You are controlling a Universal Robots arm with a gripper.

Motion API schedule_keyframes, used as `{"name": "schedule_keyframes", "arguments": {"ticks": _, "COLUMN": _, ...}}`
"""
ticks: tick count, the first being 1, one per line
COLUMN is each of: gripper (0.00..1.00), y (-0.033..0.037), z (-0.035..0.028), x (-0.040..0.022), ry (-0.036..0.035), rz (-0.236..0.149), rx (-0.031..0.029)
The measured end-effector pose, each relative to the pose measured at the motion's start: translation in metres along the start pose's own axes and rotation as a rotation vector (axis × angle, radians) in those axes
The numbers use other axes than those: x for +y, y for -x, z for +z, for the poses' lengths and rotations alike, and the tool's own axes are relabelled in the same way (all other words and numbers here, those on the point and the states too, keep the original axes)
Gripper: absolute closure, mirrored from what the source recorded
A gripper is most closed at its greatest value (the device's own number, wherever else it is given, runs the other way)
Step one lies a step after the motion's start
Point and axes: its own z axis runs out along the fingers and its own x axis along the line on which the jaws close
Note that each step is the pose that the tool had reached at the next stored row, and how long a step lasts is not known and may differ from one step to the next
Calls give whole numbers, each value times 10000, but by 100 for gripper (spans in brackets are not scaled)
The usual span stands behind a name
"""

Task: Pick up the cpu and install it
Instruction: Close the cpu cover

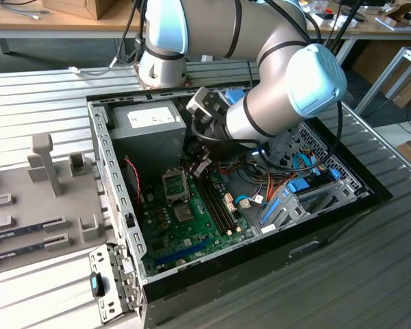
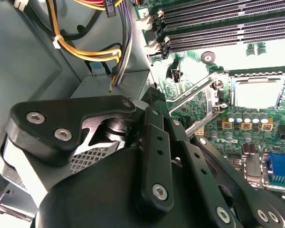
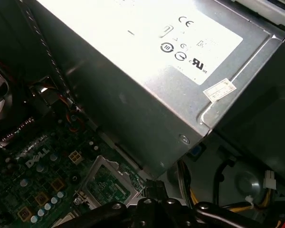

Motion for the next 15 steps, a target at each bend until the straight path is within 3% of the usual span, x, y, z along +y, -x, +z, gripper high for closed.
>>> {"name": "schedule_keyframes", "arguments": {"ticks": 6, "gripper": 89, "y": 0, "z": -3, "x": 1, "ry": 15, "rz": -151, "rx": 69}}
{"name": "schedule_keyframes", "arguments": {"ticks": 15, "gripper": 89, "y": 6, "z": -50, "x": 22, "ry": 29, "rz": -170, "rx": 65}}
